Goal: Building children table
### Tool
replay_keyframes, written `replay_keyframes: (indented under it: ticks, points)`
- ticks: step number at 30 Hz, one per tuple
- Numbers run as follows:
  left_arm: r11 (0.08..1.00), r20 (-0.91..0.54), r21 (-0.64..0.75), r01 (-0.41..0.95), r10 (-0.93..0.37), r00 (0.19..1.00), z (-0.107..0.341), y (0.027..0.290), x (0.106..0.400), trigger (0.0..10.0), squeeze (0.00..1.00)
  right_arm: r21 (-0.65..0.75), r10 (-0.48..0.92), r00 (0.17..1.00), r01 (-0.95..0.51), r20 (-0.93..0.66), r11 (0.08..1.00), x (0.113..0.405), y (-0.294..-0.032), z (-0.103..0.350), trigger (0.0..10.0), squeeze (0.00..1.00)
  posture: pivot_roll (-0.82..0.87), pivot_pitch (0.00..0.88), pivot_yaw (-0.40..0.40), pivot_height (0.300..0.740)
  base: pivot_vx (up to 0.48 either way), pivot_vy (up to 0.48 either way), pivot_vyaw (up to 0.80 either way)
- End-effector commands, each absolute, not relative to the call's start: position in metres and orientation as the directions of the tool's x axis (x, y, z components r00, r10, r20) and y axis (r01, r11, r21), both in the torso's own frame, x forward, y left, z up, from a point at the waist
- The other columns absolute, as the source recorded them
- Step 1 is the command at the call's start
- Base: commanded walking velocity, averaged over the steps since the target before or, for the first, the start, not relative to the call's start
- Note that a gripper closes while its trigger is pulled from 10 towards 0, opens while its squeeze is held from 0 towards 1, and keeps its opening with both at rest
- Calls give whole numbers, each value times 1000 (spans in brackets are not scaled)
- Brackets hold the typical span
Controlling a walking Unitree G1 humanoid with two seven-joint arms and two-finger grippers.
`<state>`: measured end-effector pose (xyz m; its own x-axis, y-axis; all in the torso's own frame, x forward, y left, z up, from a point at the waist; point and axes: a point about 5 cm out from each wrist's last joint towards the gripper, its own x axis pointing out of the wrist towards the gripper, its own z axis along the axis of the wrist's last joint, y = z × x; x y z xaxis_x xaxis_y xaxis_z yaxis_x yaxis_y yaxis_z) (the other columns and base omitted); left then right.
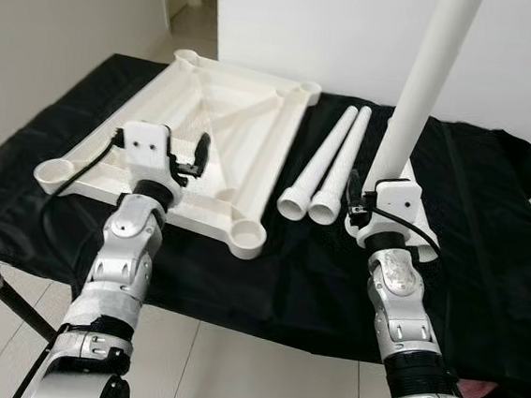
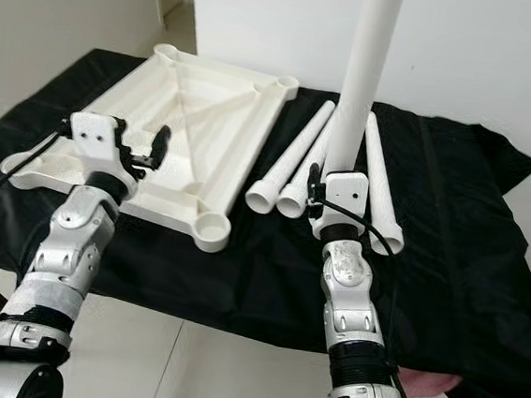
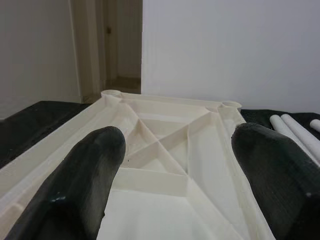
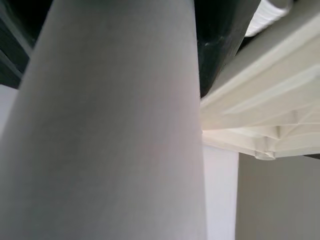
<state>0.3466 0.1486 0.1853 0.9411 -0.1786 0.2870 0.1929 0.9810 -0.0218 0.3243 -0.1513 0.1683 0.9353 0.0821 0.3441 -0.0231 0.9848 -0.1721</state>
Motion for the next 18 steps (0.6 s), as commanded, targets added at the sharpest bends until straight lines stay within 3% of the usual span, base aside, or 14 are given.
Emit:
replay_keyframes:
  ticks: [1,7,11,18]
  points:
    - [984,264,-13,177,-168,950,181,153,346,10000,0,-166,103,929,-45,355,985,325,-146,170,10000,0,-20,0,9,740,0,262,0]
    - [986,262,-12,169,-160,952,182,151,347,10000,0,-164,105,928,-48,358,985,325,-145,170,10000,0,-18,0,10,740,0,298,0]
    - [985,259,-11,170,-161,952,182,149,347,10000,0,-163,96,931,-40,353,986,326,-145,169,10000,0,-16,0,11,740,0,0,0]
    - [982,260,15,187,-185,948,181,144,345,10000,0,-157,88,937,-36,339,987,328,-145,168,10000,0,-15,0,12,740,0,0,-679]
